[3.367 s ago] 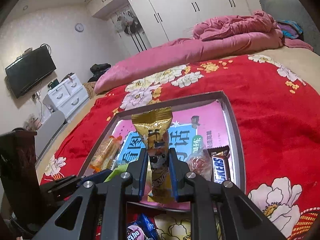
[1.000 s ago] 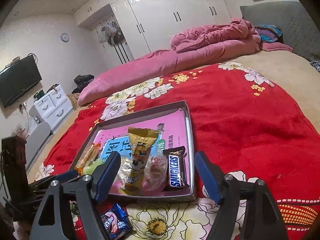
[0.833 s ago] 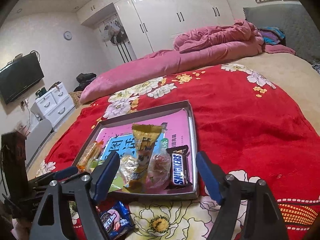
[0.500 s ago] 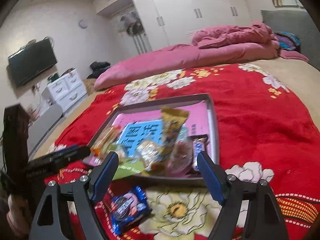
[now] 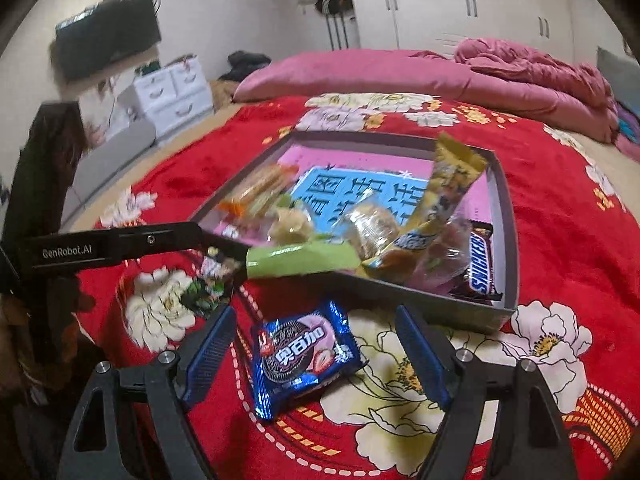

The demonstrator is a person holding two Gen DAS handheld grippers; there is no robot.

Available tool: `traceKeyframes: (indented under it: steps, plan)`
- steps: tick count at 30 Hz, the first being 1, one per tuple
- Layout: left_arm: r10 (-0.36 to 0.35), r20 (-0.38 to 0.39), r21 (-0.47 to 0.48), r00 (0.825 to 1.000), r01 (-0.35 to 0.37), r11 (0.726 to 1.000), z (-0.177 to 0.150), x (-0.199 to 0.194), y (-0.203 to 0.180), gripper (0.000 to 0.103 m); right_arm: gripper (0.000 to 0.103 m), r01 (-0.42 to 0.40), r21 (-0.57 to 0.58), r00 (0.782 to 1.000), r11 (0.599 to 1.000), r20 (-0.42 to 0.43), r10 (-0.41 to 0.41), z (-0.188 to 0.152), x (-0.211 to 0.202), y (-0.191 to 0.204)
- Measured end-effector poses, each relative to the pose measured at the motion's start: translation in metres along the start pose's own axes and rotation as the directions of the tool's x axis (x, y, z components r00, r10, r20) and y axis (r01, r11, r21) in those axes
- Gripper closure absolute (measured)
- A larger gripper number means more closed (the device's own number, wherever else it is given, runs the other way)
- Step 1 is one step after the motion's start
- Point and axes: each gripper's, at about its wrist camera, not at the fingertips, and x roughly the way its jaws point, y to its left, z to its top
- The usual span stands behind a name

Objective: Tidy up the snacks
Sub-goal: 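Grasp the green-pea snack bag left while the right tool grasps the blue Oreo pack, then carry the pea snack bag left while the right tool carries the Oreo pack into the tray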

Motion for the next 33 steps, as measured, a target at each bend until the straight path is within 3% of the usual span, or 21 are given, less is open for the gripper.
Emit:
traceKeyframes:
  steps: [8, 15, 17, 19, 24, 33]
  plan:
    - [0.039, -0.092, 0.008, 0.995, -0.039, 0.999, -0.007, 0.026, -0.001, 0.026, 0.022, 0.043, -0.071, 0.994, 0.997, -0.095, -0.05, -0.01, 0.023, 0.011]
    - [0.073, -0.115, 0.022, 0.991, -0.071, 0.997, -0.01, 0.036, -0.005, 0.026, 0.022, 0.076, -0.123, 0.986, 0.99, -0.139, -0.093, -0.014, 0.041, 0.017]
    - [0.084, -0.124, 0.031, 0.989, -0.081, 0.996, -0.011, 0.038, -0.006, 0.026, 0.029, 0.075, -0.135, 0.984, 0.988, -0.151, -0.095, -0.016, 0.044, 0.018]
    - [0.093, -0.132, 0.037, 0.987, -0.089, 0.995, -0.011, 0.04, -0.007, 0.043, 0.038, 0.064, -0.142, 0.985, 0.988, -0.147, -0.085, -0.017, 0.043, 0.02]
    - [0.101, -0.145, 0.07, 0.984, -0.092, 0.993, -0.012, 0.044, -0.011, 0.06, 0.047, 0.042, -0.122, 0.987, 0.992, -0.149, -0.06, -0.016, 0.041, 0.018]
    - [0.053, -0.15, 0.061, 0.987, -0.044, 0.997, -0.012, 0.037, -0.01, 0.067, 0.049, 0.003, -0.048, 0.994, 0.999, -0.111, -0.009, -0.013, 0.022, 0.009]
